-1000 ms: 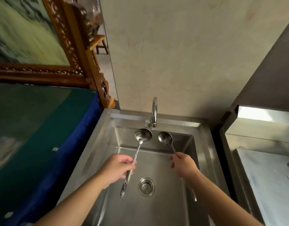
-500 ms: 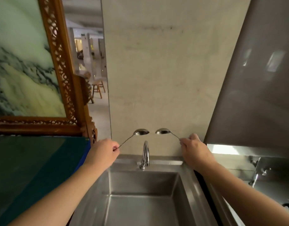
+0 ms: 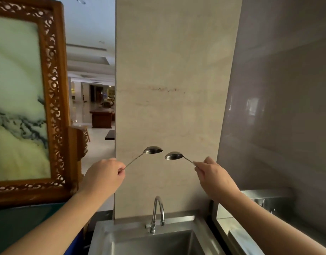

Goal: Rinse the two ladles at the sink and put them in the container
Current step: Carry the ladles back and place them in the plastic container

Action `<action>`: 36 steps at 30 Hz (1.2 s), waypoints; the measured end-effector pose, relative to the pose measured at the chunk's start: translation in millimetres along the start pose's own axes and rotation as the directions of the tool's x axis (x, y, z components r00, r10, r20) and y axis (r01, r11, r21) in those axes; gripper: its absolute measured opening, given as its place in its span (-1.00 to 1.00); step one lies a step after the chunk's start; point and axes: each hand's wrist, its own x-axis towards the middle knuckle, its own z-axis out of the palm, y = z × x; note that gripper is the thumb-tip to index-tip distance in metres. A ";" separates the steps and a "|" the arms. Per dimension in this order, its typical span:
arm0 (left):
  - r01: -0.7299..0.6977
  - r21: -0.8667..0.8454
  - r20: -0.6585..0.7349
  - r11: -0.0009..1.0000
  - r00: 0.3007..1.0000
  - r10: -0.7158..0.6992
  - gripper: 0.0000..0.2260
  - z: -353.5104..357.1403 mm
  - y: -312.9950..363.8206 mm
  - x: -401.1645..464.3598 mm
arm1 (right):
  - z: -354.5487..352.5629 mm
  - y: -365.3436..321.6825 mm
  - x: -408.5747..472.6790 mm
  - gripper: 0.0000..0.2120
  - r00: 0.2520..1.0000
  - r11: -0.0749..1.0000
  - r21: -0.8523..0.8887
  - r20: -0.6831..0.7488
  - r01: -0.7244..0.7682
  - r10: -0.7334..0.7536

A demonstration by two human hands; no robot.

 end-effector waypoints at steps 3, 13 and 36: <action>-0.029 -0.034 -0.033 0.999 0.999 0.028 -0.88 -16.2 3.7 5.1 | -15.2 -9.9 -3.6 -0.66 1.000 1.000 -0.019 -0.030 0.004 -0.005; -0.063 -0.106 -0.051 0.992 0.997 0.058 -0.90 -27.8 29.8 5.5 | -44.5 -9.5 -25.8 -0.67 1.000 1.000 -0.024 -0.024 -0.016 0.015; 0.352 -0.778 0.554 0.520 0.774 0.306 -0.93 17.3 429.0 -189.8 | -292.2 201.5 -429.3 -0.78 0.587 0.471 0.581 0.015 -0.664 0.809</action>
